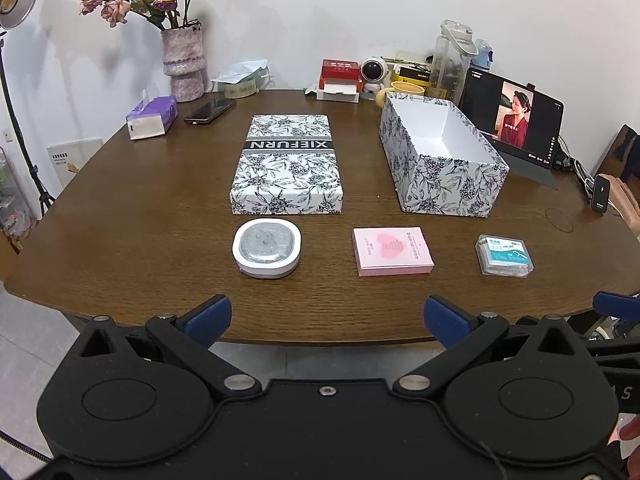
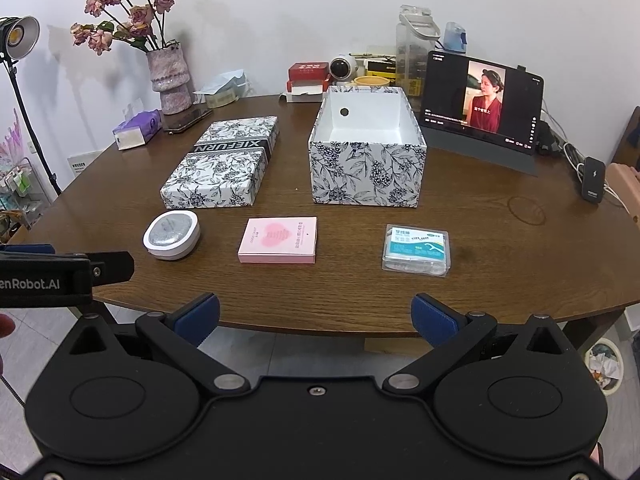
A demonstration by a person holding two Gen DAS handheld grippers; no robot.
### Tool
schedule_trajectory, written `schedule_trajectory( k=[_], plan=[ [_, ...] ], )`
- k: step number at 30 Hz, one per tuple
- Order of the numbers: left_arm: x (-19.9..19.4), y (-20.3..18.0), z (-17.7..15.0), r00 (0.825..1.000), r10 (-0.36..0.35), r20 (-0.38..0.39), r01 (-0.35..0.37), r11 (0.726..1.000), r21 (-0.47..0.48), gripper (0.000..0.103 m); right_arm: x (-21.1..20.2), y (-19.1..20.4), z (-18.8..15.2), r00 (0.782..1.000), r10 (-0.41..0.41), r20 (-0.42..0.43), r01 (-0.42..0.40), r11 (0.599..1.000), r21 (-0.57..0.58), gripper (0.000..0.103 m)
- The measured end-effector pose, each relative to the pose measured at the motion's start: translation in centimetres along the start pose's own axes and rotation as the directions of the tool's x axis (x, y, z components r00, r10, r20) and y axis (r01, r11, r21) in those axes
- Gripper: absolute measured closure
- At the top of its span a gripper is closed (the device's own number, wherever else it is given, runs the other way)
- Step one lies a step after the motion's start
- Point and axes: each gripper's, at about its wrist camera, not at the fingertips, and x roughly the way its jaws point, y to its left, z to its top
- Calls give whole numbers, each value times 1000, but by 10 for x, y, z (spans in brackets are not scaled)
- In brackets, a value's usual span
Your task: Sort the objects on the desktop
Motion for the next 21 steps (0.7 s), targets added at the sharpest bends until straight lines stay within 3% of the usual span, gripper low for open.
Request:
schedule_trajectory(
  k=[21],
  plan=[
    [-5, -9, -2, 1000, 9, 14, -9, 1000, 15, 0, -5, -3, -2, 1000, 8, 5, -8, 1000, 2, 0]
  ],
)
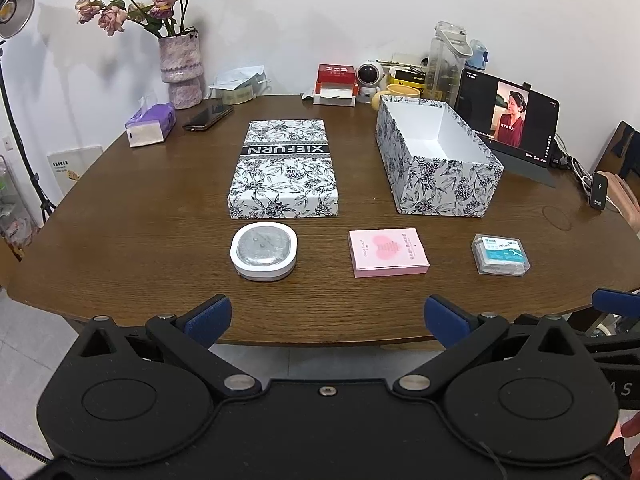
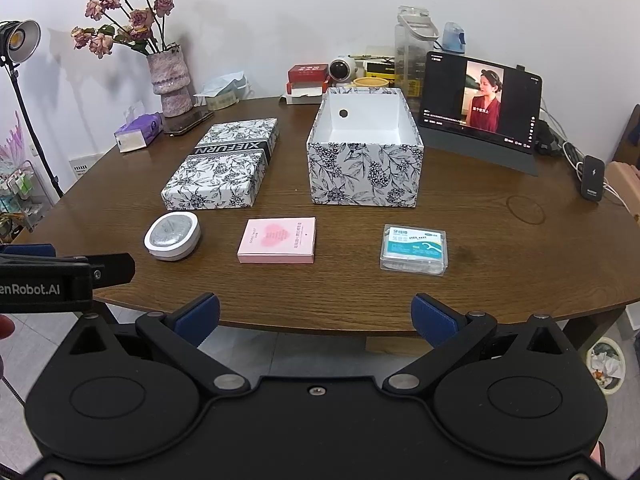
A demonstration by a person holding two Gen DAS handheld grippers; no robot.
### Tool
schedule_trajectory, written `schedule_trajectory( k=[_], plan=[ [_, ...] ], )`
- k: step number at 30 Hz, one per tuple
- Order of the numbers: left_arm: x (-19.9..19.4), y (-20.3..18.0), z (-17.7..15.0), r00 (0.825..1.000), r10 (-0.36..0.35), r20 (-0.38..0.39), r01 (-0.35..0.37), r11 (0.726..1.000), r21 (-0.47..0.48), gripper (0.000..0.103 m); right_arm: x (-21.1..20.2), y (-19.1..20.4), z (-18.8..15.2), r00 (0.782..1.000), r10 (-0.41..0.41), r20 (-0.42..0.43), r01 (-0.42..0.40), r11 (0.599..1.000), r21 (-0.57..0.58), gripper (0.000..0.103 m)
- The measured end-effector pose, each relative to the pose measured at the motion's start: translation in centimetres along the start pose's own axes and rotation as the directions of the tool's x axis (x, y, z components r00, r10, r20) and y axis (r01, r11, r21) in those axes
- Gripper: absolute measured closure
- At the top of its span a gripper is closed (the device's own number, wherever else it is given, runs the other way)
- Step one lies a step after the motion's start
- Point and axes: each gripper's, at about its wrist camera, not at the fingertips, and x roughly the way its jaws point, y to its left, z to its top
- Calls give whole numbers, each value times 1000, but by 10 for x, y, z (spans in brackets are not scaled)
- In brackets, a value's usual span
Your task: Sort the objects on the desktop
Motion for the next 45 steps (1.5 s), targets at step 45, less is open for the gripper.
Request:
schedule_trajectory(
  k=[45],
  plan=[
    [58, 4, 40, 997, -12, -74, 12, 1000, -3, 0, 53, -12, 33, 995, -12, -95, 13, 1000, 7, 0]
  ],
)
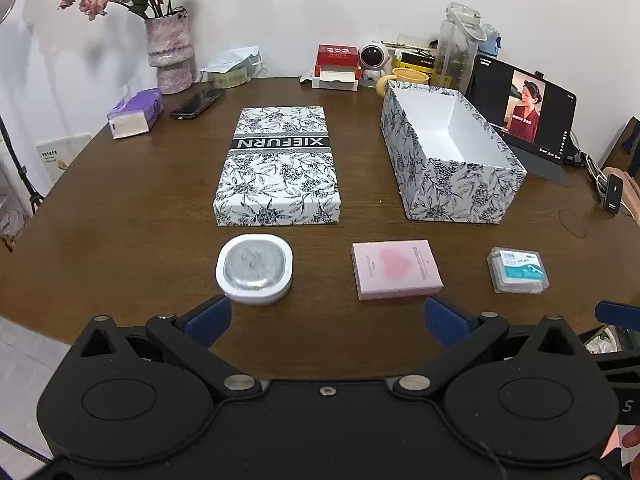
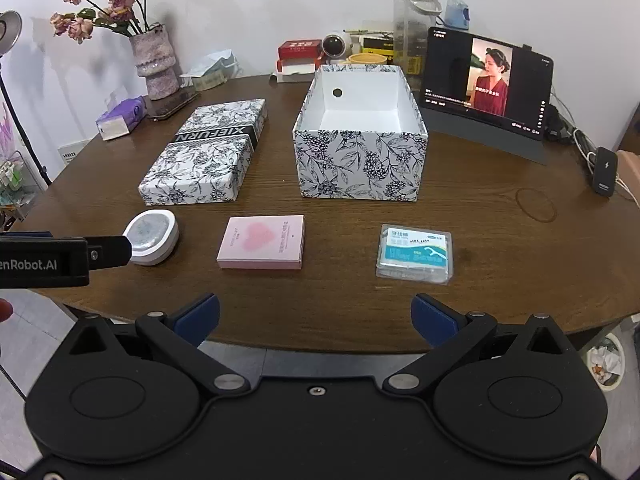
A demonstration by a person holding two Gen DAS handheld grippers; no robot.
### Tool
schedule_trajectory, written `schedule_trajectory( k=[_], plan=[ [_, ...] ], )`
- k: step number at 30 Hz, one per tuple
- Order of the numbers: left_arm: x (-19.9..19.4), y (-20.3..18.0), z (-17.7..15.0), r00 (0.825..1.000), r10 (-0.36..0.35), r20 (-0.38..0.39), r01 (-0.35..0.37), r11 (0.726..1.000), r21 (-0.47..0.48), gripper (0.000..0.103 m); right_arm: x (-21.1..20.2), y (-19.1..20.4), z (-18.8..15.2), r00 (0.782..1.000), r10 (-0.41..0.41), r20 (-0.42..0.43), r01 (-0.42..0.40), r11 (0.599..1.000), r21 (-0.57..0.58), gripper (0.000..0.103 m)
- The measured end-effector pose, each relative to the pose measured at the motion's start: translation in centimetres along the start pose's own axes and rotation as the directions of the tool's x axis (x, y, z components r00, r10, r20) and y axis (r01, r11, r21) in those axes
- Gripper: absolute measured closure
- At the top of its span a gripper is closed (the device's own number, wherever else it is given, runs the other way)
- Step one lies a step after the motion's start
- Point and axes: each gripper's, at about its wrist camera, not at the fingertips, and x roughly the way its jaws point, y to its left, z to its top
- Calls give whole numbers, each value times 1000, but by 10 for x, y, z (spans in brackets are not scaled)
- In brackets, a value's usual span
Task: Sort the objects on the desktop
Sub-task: 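Move the left gripper forward over the white round container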
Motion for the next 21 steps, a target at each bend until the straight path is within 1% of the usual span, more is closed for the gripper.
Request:
schedule_trajectory(
  k=[14, 21],
  plan=[
    [47, 8, 26, 997, 9, -71, -9, 1000, -2, 0, 46, -2, 26, 998, 8, -65, -8, 1000, 0, 0],
    [65, 11, 33, 995, 16, -101, -15, 1000, 5, 0, 65, 3, 34, 995, 23, -98, -24, 1000, -10, 0]
  ],
)
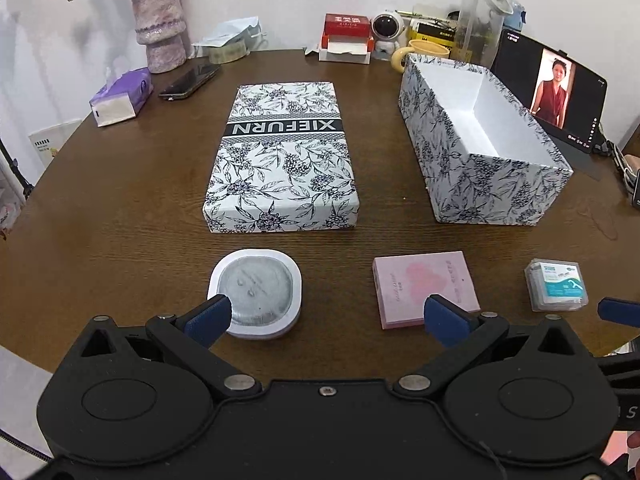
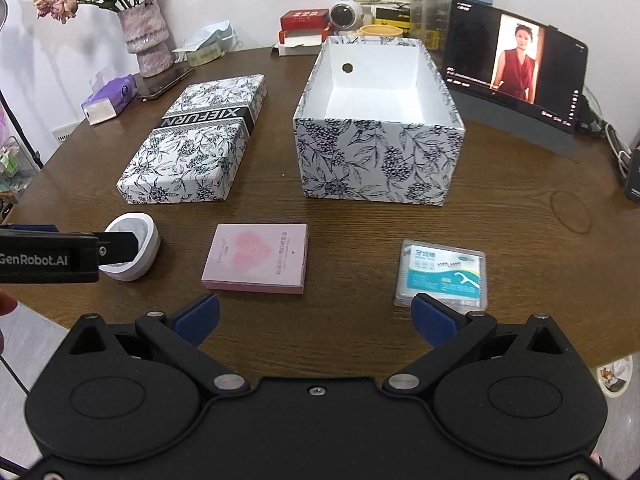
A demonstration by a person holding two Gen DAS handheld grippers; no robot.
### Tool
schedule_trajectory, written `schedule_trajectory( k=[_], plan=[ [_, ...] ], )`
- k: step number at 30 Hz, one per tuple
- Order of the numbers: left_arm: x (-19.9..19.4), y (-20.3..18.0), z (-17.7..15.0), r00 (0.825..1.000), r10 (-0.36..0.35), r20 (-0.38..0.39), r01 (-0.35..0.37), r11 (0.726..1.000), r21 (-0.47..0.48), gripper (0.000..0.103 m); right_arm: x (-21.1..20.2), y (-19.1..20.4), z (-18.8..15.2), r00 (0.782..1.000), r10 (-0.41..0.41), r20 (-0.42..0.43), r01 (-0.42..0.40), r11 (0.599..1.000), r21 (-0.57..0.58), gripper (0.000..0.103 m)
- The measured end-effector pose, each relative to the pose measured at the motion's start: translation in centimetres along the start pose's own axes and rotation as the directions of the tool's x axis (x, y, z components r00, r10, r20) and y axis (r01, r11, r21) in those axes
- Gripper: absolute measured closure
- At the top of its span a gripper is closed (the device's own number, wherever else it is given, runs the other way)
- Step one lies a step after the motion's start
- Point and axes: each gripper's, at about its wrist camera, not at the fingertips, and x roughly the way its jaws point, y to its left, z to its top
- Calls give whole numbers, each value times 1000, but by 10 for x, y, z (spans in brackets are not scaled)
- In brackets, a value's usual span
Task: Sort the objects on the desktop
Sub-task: 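Move the left gripper forward over the white round container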
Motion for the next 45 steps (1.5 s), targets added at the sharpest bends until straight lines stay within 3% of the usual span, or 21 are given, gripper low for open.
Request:
schedule_trajectory(
  k=[31, 45],
  plan=[
    [50, 22, 23, 994, 31, -107, -32, 999, -8, 0, 48, 20, 20, 995, 50, -90, -53, 998, -28, 0],
    [93, 36, 32, 972, 60, -229, -65, 998, -16, 0, 64, 33, 28, 993, 72, -94, -79, 994, -76, 0]
  ],
)
